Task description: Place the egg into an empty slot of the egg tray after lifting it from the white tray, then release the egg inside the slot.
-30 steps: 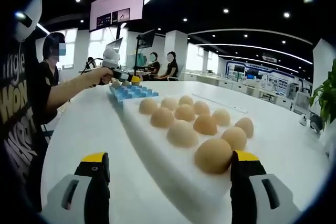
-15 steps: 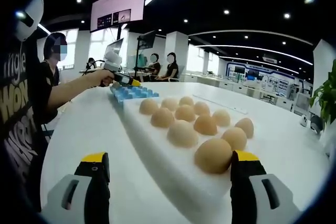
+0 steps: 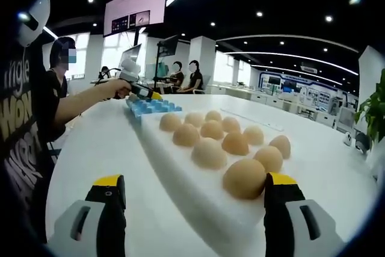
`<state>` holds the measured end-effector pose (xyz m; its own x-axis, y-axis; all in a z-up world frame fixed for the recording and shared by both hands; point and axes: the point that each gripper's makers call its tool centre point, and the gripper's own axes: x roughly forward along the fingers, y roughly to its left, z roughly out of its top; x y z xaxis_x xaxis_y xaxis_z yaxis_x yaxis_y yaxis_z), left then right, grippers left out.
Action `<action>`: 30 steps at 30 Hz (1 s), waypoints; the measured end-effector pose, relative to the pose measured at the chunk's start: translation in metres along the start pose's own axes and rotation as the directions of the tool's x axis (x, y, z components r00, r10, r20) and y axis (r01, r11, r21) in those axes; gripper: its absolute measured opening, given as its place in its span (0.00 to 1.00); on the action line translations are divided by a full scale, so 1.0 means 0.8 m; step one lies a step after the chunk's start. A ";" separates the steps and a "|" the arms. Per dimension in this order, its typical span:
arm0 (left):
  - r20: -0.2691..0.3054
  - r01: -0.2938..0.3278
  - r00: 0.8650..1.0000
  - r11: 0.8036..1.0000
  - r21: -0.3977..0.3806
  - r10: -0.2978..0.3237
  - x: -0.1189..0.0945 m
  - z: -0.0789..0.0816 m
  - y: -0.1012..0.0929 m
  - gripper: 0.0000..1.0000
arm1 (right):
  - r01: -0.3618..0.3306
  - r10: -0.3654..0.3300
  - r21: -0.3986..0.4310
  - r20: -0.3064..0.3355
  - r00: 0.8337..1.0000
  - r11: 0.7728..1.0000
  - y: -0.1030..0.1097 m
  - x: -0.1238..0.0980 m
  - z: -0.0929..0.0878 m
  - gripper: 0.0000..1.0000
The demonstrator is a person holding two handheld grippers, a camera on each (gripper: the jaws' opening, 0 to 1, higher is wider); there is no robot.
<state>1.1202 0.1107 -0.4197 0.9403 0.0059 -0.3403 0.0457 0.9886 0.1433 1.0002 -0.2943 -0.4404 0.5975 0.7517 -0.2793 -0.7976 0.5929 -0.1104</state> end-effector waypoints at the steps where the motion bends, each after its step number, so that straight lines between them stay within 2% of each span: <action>1: 0.002 0.006 1.000 1.000 0.013 -0.006 0.001 0.001 -0.002 0.45 | 0.000 0.000 0.000 0.001 1.000 1.000 0.000 0.000 0.000 1.00; 11: 0.013 0.024 1.000 1.000 0.003 -0.024 -0.002 0.003 -0.010 0.44 | -0.002 0.002 0.006 0.011 1.000 1.000 0.000 -0.001 0.000 1.00; 19: 0.030 0.016 0.999 1.000 -0.018 -0.016 -0.003 0.003 0.004 0.45 | -0.003 0.002 0.008 0.013 1.000 1.000 0.000 -0.002 0.000 1.00; 25: 0.061 0.024 0.998 1.000 -0.013 -0.023 -0.014 0.017 -0.010 0.45 | -0.005 0.005 0.010 0.011 1.000 1.000 0.000 -0.003 0.000 1.00; 30: 0.075 0.048 0.996 0.999 0.002 -0.048 -0.013 0.023 -0.021 0.45 | -0.005 0.005 0.012 0.013 1.000 1.000 0.000 -0.003 0.001 1.00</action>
<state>1.1163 0.0916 -0.4013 0.9595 -0.0531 -0.2766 0.0917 0.9874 0.1286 0.9988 -0.2958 -0.4391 0.5947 0.7581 -0.2678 -0.7995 0.5926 -0.0979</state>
